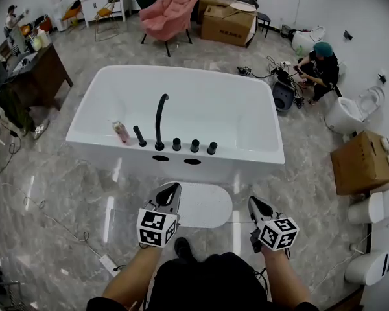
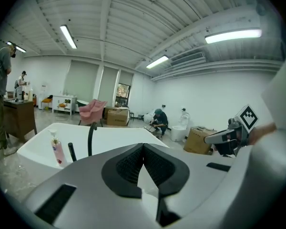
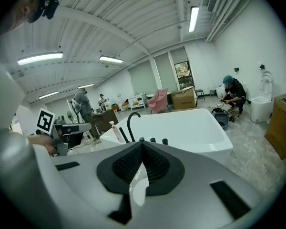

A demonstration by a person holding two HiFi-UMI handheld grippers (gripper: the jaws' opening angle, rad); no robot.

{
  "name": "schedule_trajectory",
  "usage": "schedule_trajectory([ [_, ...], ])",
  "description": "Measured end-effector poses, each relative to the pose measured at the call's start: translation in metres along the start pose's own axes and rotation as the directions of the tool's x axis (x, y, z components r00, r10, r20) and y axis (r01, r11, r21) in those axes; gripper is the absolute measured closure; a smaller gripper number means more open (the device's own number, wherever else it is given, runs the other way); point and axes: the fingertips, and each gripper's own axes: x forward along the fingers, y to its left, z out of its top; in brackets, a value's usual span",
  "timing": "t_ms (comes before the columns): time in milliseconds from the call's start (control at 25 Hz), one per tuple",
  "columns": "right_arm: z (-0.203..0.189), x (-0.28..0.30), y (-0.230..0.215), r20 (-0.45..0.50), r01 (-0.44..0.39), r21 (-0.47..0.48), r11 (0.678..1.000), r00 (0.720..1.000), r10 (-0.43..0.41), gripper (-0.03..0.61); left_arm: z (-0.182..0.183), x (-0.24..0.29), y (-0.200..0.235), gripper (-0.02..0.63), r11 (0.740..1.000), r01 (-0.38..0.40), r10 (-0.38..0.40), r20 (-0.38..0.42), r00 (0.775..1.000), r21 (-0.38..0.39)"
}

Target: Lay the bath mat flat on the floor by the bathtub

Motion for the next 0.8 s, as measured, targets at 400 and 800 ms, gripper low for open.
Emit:
schedule_trajectory([
  [400,0.038,-0.025,-0.038,0.096,-0.040,0.065,0.997,0.995,0.033,0.563,0.051,0.020,-0.040,0.603,0.999,0.000,-0.001,0.037,0.999,0.036],
  [800,0.082,-0.052,-0.097,0.150,-0.163,-0.055,0.985,0.974,0.170,0.563,0.101,0.051,-0.125,0.603,0.995,-0.066,0.059,0.089,0.994,0.079],
])
